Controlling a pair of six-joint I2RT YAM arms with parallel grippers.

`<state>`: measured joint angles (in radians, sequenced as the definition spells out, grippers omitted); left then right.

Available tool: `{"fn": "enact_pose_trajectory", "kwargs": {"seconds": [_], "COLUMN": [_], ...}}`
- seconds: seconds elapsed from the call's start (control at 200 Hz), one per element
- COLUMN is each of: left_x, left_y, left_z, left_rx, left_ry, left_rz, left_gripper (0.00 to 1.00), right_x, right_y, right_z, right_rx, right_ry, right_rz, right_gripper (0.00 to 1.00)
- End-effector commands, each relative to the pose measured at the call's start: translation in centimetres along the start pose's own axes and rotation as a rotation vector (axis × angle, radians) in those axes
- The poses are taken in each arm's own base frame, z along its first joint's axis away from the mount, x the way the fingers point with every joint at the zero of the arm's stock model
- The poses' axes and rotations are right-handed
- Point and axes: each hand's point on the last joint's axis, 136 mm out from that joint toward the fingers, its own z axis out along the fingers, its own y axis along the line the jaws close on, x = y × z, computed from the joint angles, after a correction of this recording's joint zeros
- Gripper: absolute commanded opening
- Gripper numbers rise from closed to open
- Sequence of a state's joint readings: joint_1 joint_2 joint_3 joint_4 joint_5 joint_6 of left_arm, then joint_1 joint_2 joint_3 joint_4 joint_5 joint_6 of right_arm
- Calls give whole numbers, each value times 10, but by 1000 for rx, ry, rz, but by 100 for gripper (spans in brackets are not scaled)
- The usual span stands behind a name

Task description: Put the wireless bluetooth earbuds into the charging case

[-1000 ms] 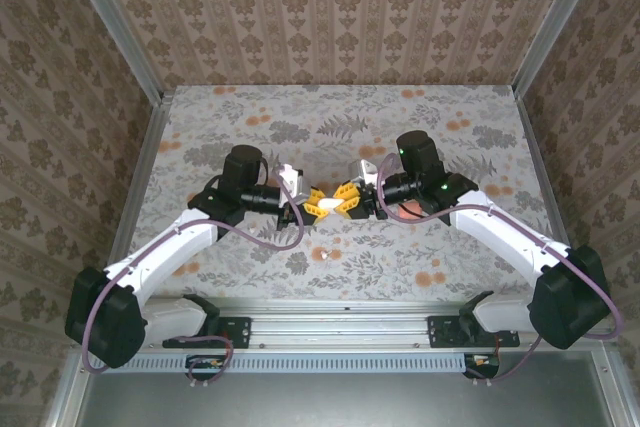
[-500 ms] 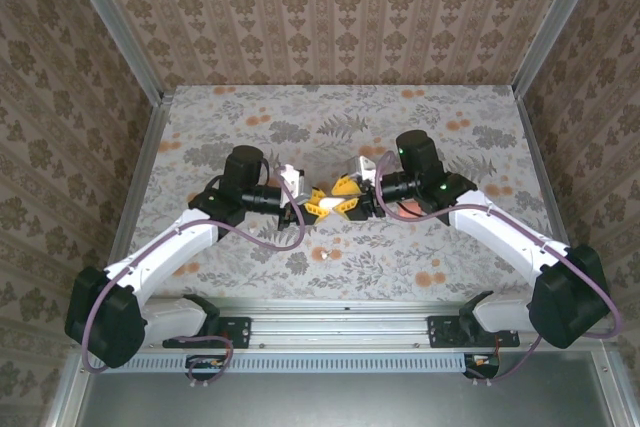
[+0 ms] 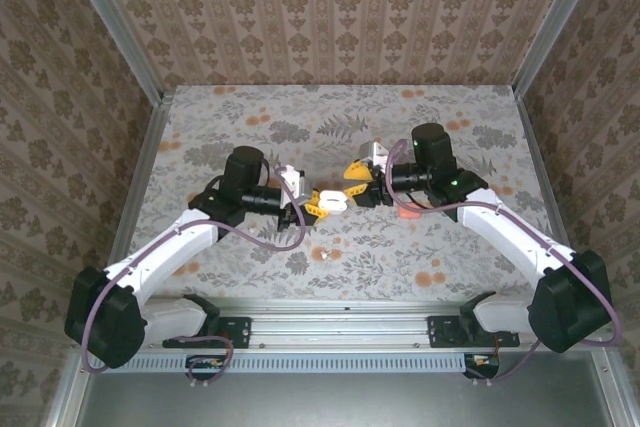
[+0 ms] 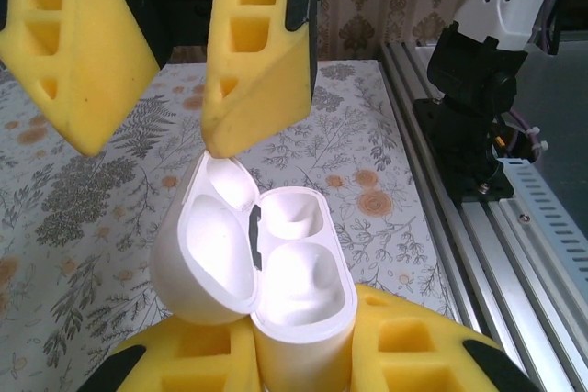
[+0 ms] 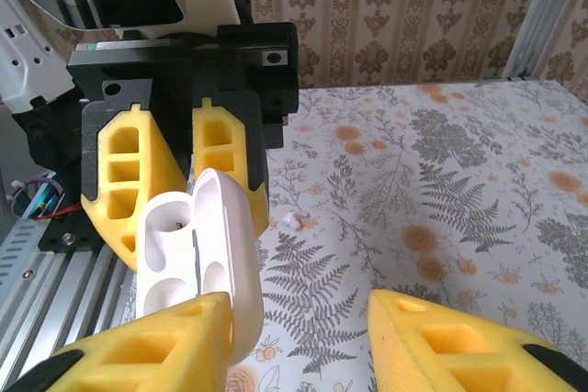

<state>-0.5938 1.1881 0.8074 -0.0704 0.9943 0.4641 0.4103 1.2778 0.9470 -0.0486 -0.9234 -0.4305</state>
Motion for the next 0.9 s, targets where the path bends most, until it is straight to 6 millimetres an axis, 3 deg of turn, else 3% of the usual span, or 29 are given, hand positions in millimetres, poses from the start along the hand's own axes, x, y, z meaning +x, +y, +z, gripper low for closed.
{"fn": "enact_pose_trajectory", "kwargs": {"seconds": [0.0, 0.245, 0.425, 0.63, 0.895], "left_x": [-16, 1, 13, 29, 52], "left_y": [-4, 35, 69, 95, 106], "left_z": [-6, -24, -48, -81, -114], "left_rx": [5, -174, -341, -546, -716], "left_ry": [-47, -40, -45, -29, 18], "left_rz": [37, -105, -227, -355, -515], "left_gripper": [9, 9, 9, 9, 9], "right_x": [-19, -34, -23, -14, 11], "right_y": [-9, -23, -29, -19, 1], "right_z": [-8, -17, -13, -2, 8], "right_rx": [67, 189, 271, 289, 278], "right_ry": [-25, -34, 80, 194, 343], "right_rz": [-27, 97, 230, 305, 374], "right_gripper": [43, 48, 49, 53, 56]}}
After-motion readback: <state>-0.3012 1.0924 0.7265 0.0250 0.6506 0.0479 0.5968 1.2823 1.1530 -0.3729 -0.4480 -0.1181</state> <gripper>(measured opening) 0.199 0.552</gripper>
